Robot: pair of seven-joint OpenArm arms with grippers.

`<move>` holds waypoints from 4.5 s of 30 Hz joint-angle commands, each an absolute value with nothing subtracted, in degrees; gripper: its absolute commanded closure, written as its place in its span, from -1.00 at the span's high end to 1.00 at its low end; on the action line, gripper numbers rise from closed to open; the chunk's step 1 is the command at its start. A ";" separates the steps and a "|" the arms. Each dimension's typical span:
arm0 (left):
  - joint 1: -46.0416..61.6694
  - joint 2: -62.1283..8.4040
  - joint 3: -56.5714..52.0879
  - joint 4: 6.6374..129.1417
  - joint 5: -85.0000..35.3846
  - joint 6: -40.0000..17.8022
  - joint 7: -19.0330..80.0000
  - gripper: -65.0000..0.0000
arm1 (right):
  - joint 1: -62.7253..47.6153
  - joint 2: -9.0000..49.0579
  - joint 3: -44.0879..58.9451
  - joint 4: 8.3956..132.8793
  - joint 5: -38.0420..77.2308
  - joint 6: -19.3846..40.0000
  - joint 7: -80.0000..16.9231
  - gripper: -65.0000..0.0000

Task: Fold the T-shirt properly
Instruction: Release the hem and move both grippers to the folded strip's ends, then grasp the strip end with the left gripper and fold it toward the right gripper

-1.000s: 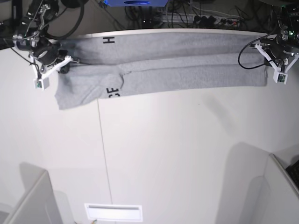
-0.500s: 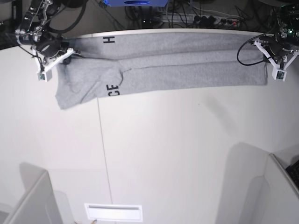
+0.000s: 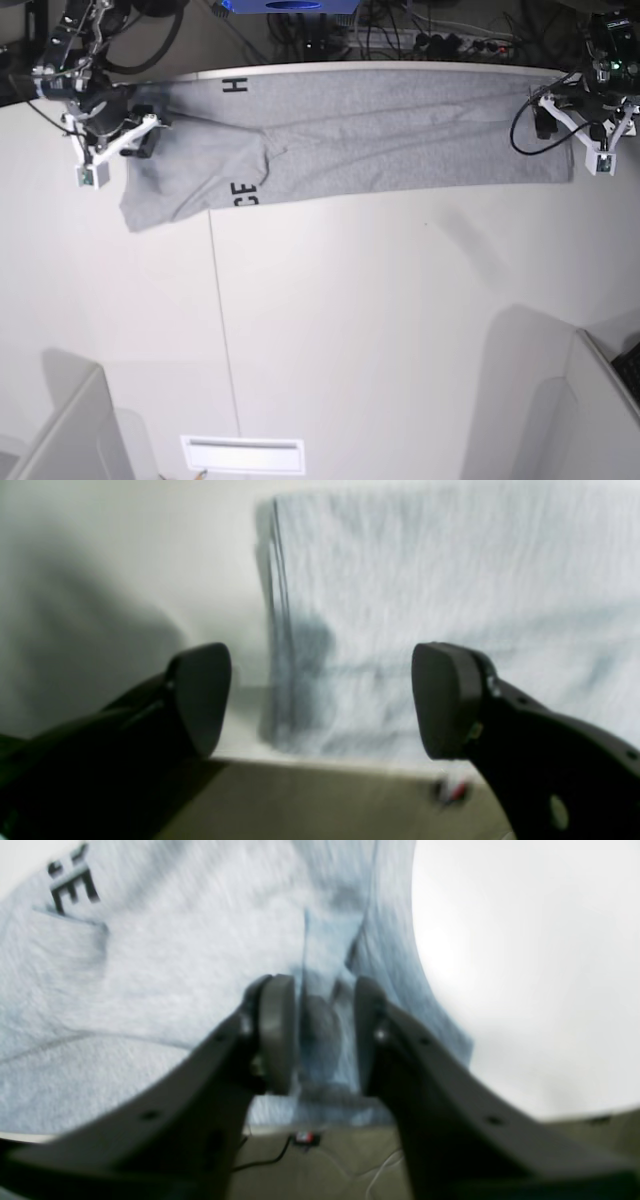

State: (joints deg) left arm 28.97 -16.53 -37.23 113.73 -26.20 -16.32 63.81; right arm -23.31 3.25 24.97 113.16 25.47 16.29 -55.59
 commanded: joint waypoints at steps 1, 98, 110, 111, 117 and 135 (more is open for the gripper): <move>28.09 -16.31 -38.02 114.51 -26.42 -16.04 62.90 0.57 | -22.64 4.53 23.43 114.15 26.24 16.57 -53.76 -0.86; -3.91 -20.97 -35.38 64.84 -29.23 -25.10 51.30 -1.00 | -3.65 -5.58 14.90 110.73 10.59 11.65 -59.74 -1.00; -2.59 -26.68 -35.30 67.56 -29.23 -25.27 44.79 -1.00 | -3.65 -5.58 14.99 110.73 10.59 11.65 -59.82 -1.00; -1.19 -26.77 -35.30 69.76 -29.23 -25.27 44.70 -1.00 | -3.65 -5.58 14.99 110.73 10.59 11.65 -59.82 -1.00; 5.76 -26.24 -34.86 89.19 -29.14 -25.01 45.23 -1.00 | -3.56 -5.58 14.99 110.73 10.59 11.65 -59.82 -1.00; 8.75 -15.69 -24.66 110.64 -29.14 -23.43 56.84 -1.00 | -3.47 -5.58 14.99 110.73 10.59 11.65 -59.82 -1.00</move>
State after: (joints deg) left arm 9.21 -15.14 -24.29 109.49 -28.73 -23.33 57.93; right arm -4.19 -5.67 15.00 109.54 10.13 11.75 -60.90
